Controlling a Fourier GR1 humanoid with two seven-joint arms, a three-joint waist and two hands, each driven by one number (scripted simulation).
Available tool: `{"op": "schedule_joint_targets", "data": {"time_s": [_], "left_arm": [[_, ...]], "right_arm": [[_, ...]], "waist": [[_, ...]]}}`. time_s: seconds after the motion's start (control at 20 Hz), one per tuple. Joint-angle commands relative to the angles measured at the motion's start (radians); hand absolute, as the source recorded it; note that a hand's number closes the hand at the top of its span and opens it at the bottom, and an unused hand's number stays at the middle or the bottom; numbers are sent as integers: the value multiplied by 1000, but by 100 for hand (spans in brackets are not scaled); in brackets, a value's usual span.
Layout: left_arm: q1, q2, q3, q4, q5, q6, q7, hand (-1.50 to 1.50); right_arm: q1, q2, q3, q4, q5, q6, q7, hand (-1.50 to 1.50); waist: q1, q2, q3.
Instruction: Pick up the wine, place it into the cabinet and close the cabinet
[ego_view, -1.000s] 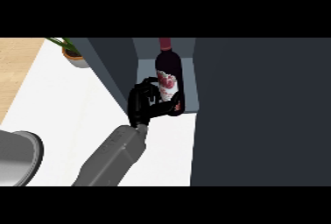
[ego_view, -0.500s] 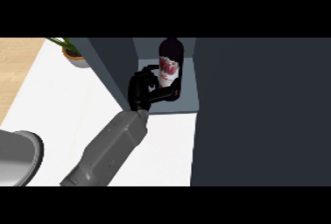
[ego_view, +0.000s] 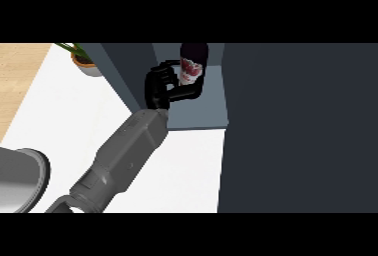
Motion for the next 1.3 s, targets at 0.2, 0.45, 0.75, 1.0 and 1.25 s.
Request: {"op": "schedule_joint_targets", "data": {"time_s": [0.2,0.45,0.75,1.0,1.25], "left_arm": [[-165,34,34,169,-58,109,-7,150],[-217,57,-9,251,-127,170,22,-150],[-230,87,-1,357,-152,135,34,-150],[-223,46,9,378,-165,172,6,-150],[-234,99,18,385,-172,115,-3,-150]], "right_arm": [[57,12,37,-152,-102,-1,65,-150],[-6,21,-5,-90,-148,-1,58,-150],[34,32,63,-119,-84,11,40,-150],[92,10,17,-118,-132,49,3,-150],[87,23,73,-155,-87,33,34,-150]], "waist": [[-21,-1,1],[-7,1,1],[-29,9,0],[-27,6,1],[-31,6,0]]}}
